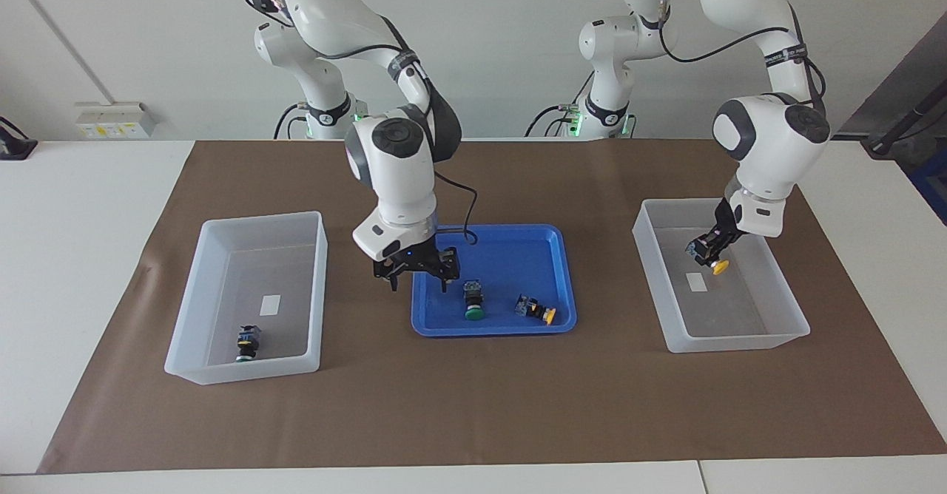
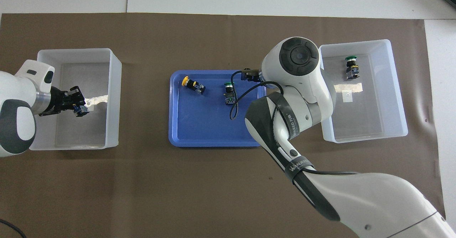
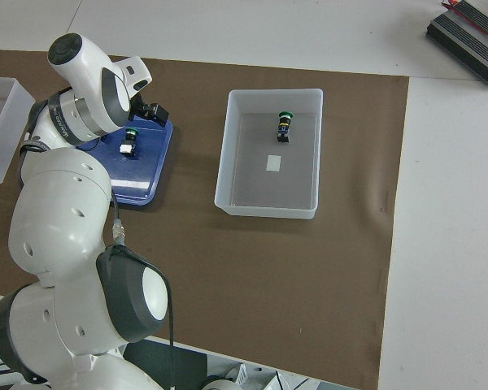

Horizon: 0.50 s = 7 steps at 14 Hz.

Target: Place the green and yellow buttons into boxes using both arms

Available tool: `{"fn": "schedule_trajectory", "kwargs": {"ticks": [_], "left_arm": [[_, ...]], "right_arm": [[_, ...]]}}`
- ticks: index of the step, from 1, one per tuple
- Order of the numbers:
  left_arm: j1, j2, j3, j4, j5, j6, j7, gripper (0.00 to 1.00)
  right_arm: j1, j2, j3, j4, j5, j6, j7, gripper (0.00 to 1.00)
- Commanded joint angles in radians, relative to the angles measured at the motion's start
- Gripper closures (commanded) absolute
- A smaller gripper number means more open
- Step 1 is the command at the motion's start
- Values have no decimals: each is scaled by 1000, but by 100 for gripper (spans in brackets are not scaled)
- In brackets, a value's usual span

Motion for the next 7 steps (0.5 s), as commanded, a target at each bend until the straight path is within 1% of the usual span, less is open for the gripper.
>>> {"fn": "schedule_trajectory", "kwargs": {"ticks": [1, 2, 3, 4, 5, 7], "left_arm": [[-22, -25, 3, -94, -5, 98, 15, 81], [-31, -22, 3, -95, -5, 103, 13, 68], [-33, -20, 3, -95, -5, 103, 18, 40], [-33, -20, 3, -95, -5, 104, 18, 13], [-33, -19, 3, -95, -5, 104, 18, 1], [-35, -16, 3, -83, -4, 94, 19, 0]], "right_arm": [[25, 130, -2, 156, -9, -2, 36, 1], [40, 149, -2, 170, -8, 1, 42, 6], [57, 163, -2, 176, -8, 6, 57, 9], [60, 163, -2, 173, -9, 32, 67, 9], [60, 161, -2, 170, -5, 41, 68, 9], [83, 160, -2, 138, -3, 70, 74, 10]]}}
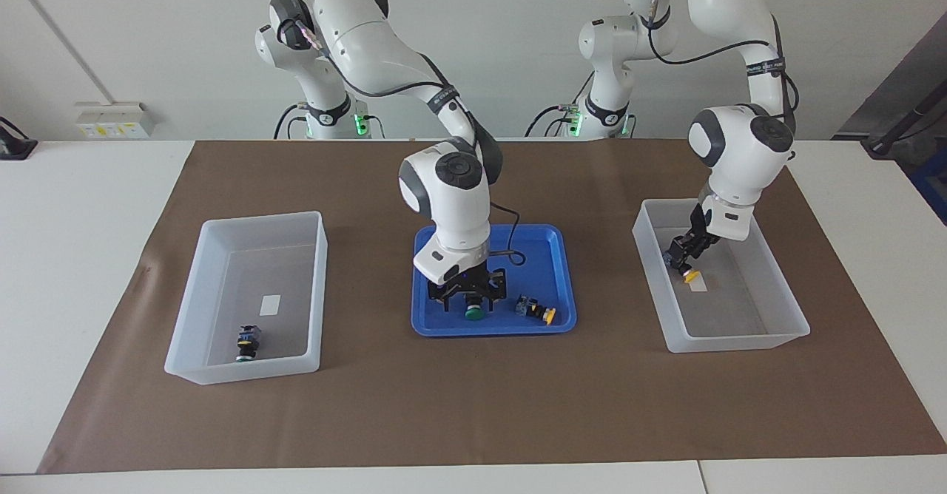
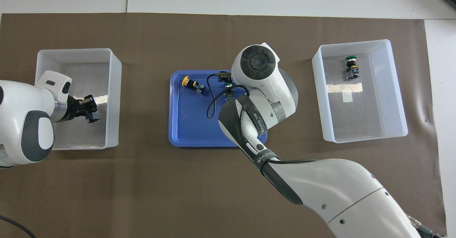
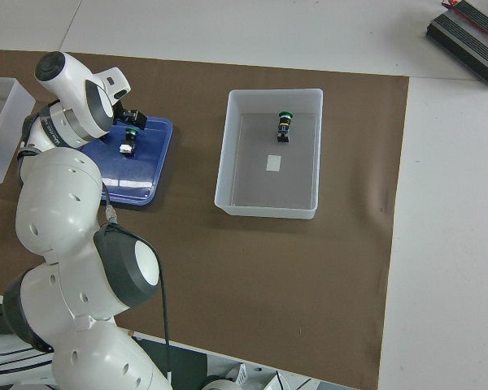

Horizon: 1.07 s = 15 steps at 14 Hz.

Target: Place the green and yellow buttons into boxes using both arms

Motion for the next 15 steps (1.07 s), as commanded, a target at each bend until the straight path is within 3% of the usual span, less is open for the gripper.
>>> {"fn": "schedule_trajectory", "kwargs": {"ticks": [1, 3, 6, 7, 8, 9, 10, 12, 15], "left_arm": [[-10, -16, 10, -1, -4, 4, 16, 0], [-10, -19, 10, 76, -4, -83, 13, 0], [-10, -14, 10, 243, -2, -273, 8, 0], [-10, -4, 10, 294, -1, -327, 7, 0], [-10, 1, 7, 338, -1, -370, 2, 0], [-15, 4, 3, 370, -2, -404, -5, 0], [-44, 10, 1, 389, -4, -416, -51, 0], [-111, 18, 3, 394, -4, -372, -253, 0], [-190, 30, 1, 378, -7, -271, -447, 0]], "right_arm": [[18, 5, -2, -20, -6, 23, 25, 11], [22, -1, -2, -68, -7, 30, 26, 12], [25, -22, -2, -131, -23, 60, 28, 23], [25, -24, -2, -135, -29, 59, 28, 34], [25, -25, -2, -136, -29, 56, 31, 58], [28, -25, -2, -134, -30, 47, 32, 92], [36, -25, -2, -132, -30, 48, 37, 100], [39, -28, -5, -125, -30, 42, 54, 100], [13, -97, -11, -136, -29, 10, 66, 100]]}}
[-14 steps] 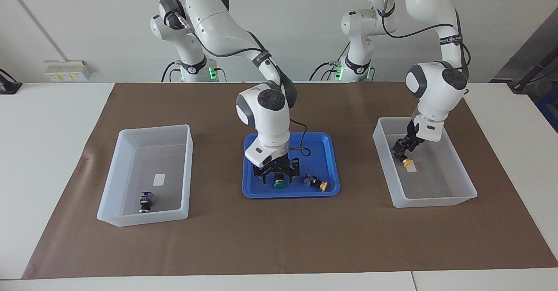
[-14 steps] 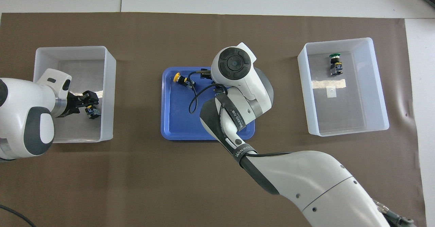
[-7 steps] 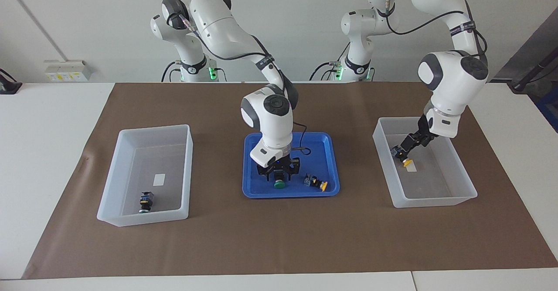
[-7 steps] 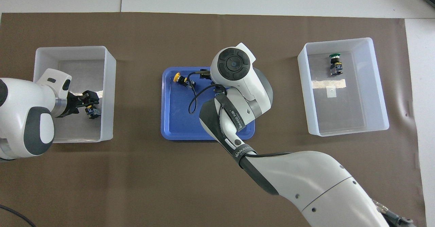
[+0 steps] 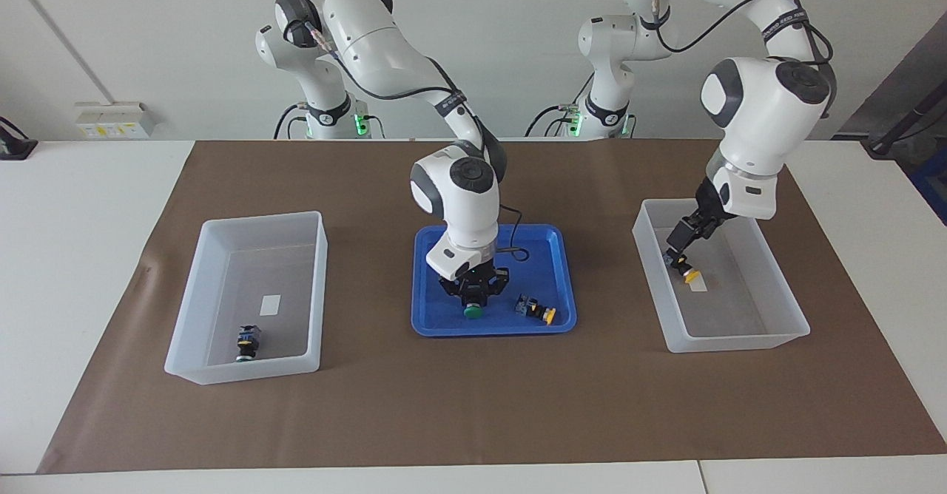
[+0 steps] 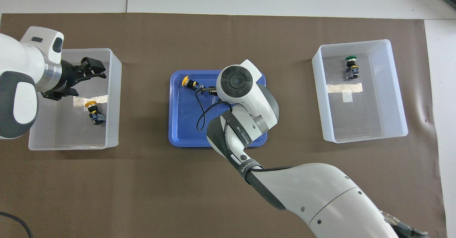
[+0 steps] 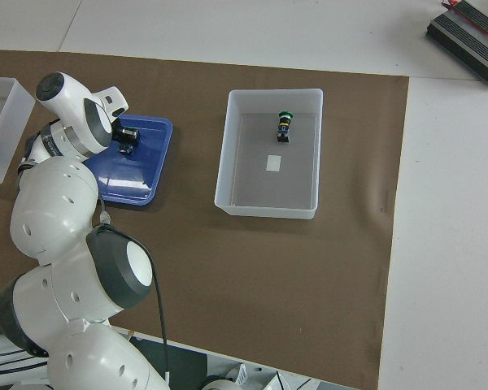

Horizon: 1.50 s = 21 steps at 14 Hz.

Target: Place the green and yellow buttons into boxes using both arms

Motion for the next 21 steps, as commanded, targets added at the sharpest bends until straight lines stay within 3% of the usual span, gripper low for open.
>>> {"fn": "schedule_trajectory", "kwargs": {"ticks": [1, 4, 10, 15, 21], "left_arm": [[-63, 24, 11, 5, -8, 72, -166, 0], [-146, 73, 11, 7, -33, 156, -357, 0], [-327, 333, 20, 155, -19, 244, -644, 0], [-362, 347, 19, 126, 15, 267, -647, 0], [-367, 360, 19, 93, 36, 292, -647, 0]], "right_arm": [[-45, -110, -3, -37, -18, -58, 26, 100], [-142, -231, -2, -69, -18, -142, -3, 100], [-353, -295, 0, -102, -4, -201, -343, 100], [-455, -295, 1, -148, 13, -198, -561, 100], [-512, -264, 1, -229, 13, -64, -682, 100]]}}
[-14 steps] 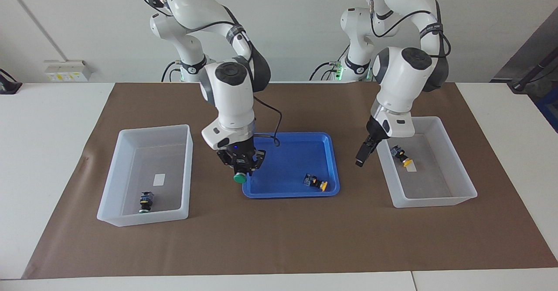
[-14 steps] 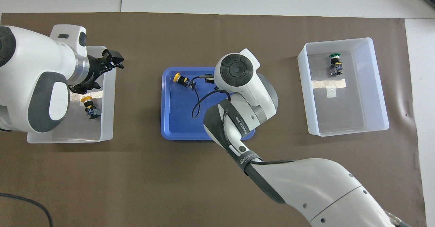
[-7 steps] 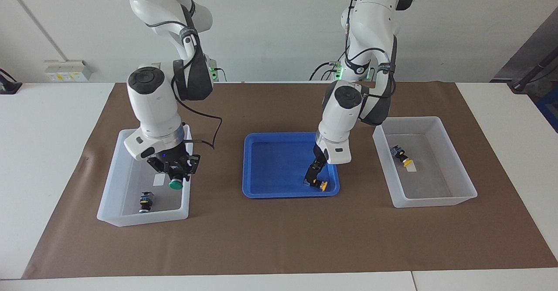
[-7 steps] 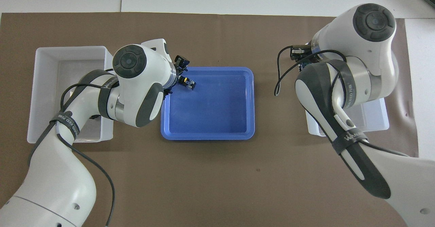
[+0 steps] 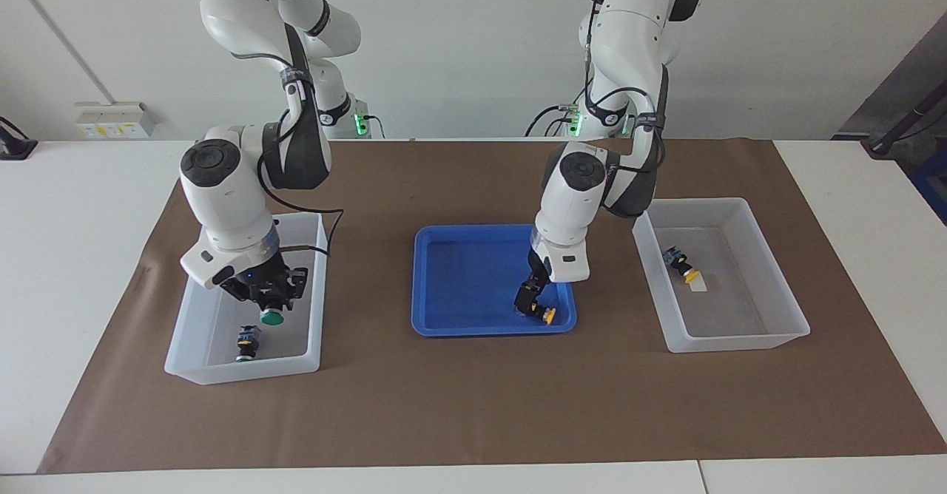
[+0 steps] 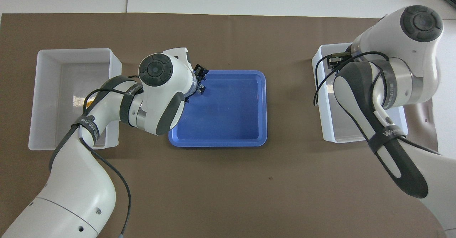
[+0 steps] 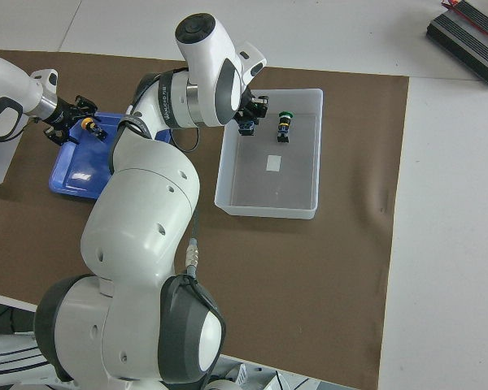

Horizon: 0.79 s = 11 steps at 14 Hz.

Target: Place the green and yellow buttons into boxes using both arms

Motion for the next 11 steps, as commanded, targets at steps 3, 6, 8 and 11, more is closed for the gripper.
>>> {"fn": "schedule_trajectory", "kwargs": {"ticks": [3, 6, 8, 11], "left_arm": [[-29, 1, 14, -45, 43, 46, -15, 0], [-39, -3, 14, -57, 44, 48, -15, 0], [-47, -6, 14, -63, 44, 38, -15, 19], [-52, -7, 17, -46, 85, 6, -12, 89]], "right_arm": [[-43, 39, 16, -31, 15, 98, -52, 100], [-49, 73, 16, -29, 15, 158, -52, 100], [-63, 103, 16, -28, 13, 196, -54, 100], [-64, 117, 16, -26, 11, 216, -54, 100]]}}
